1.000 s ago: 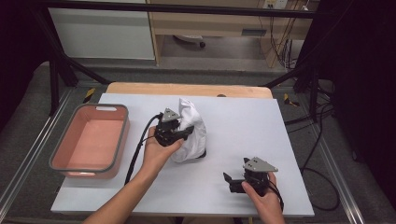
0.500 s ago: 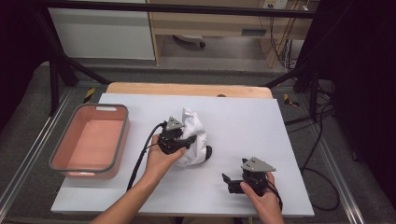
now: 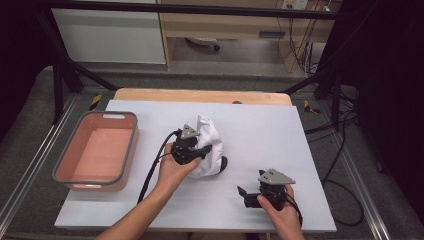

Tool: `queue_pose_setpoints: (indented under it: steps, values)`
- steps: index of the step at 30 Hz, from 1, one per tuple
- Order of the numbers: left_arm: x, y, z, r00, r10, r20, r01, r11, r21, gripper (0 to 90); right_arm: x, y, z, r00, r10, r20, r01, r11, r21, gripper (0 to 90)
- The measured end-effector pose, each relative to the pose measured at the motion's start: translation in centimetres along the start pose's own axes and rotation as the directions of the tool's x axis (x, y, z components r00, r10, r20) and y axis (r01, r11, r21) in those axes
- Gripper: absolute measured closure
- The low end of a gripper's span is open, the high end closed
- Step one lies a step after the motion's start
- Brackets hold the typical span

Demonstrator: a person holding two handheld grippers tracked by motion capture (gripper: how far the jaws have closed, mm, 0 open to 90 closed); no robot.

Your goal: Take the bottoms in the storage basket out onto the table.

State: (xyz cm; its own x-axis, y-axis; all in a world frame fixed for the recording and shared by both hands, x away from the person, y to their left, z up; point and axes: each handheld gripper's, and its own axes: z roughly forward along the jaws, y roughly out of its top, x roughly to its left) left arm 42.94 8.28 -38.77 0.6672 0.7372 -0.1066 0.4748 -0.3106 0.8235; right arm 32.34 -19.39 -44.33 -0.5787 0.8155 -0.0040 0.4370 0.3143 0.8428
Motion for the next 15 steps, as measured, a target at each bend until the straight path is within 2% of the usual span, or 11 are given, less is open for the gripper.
queue_pose_setpoints:
  steps: [5, 8, 15]
  values:
    - [0.3, 1.2, 0.2, 0.9997, 0.013, -0.02, -0.014, 0.9999, -0.003, 60.6, -0.2, -0.1, 0.1, 1.0, 0.008, 0.003, -0.008, 1.0, 0.012, 5.4]
    - [0.4, 2.3, 0.3, 0.9997, 0.003, -0.023, -0.003, 0.9999, -0.012, 60.7, 0.0, 0.0, 0.1, 1.0, 0.009, 0.003, -0.009, 1.0, 0.008, 5.5]
    - [0.1, 4.3, 0.9, 0.998, 0.05, -0.038, -0.051, 0.9985, -0.02, 60.8, 0.4, -0.1, 0.1, 0.9999, -0.003, 0.01, 0.003, 1.0, 0.018, 5.6]
